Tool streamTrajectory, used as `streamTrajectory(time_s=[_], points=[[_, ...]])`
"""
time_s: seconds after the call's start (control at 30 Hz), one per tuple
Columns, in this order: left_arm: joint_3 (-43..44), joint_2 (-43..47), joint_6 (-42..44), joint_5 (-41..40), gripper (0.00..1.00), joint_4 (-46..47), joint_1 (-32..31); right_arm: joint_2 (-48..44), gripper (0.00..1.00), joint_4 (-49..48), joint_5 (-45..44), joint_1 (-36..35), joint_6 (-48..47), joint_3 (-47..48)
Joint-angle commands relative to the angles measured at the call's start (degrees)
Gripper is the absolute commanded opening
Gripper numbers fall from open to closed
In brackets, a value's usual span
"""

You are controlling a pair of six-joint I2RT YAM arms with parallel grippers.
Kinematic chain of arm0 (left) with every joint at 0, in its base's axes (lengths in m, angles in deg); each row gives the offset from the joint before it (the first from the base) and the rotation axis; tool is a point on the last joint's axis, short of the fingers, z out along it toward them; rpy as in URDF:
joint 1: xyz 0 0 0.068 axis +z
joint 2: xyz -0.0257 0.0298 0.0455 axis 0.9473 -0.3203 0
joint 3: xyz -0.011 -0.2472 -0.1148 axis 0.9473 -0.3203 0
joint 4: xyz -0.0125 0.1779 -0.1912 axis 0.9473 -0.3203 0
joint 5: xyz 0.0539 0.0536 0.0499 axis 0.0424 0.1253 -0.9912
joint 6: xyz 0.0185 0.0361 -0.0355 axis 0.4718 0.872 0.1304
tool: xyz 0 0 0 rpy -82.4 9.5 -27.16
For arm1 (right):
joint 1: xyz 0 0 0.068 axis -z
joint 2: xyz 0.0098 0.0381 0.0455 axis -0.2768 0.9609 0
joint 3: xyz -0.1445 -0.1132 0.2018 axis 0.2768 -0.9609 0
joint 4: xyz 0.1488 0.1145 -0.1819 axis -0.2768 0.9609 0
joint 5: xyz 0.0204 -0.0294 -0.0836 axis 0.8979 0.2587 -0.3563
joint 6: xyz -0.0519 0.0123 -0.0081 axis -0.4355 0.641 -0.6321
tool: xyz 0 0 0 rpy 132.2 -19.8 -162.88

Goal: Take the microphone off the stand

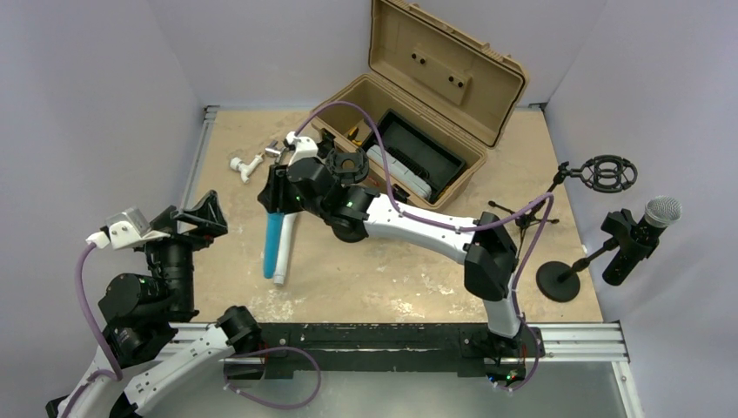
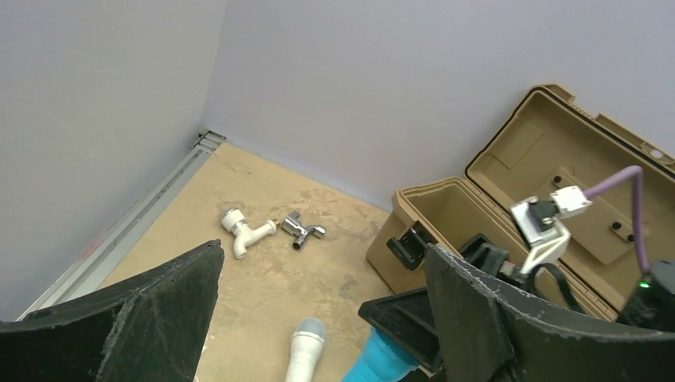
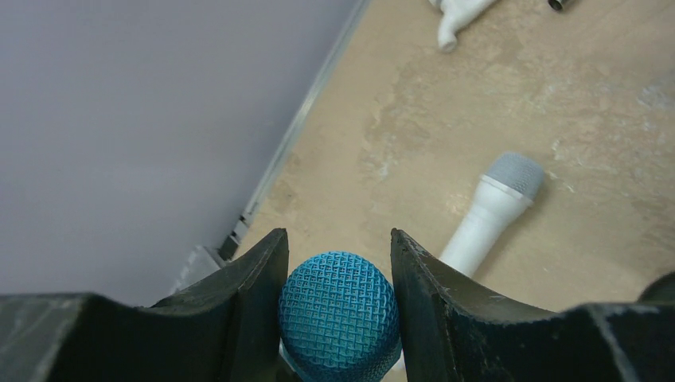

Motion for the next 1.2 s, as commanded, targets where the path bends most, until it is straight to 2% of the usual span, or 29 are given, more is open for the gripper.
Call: streamTrajectory(time_s=[0.0, 0.43, 0.63, 0.77, 1.17], points=[[1.41, 0.10, -1.11, 2.15, 0.93, -1.21, 0.09, 0.86, 0.00, 5.37, -2.41, 0.11, -1.24, 2.90], [1.66, -0.48, -2.22, 4.44, 0.92, -2.34, 0.11, 0.98, 0.00, 6.66, -4.32, 1.92, -1.68, -0.32], [1.61, -0.43, -2.55, 4.83, 0.90, -2.52, 0.07, 2.12, 0.00, 3.45, -11.42, 2.46, -2.11, -2.94], [1.70, -0.73, -2.75, 5.18, 0.89, -2.66, 0.16, 5.16, 0.00, 3.40, -14.08, 3.02, -3.19, -1.38], [1.92, -0.98, -3.50, 5.99, 0.86, -3.22, 0.16, 8.88, 0.01, 0.88, -18.90, 3.12, -2.16, -2.00]])
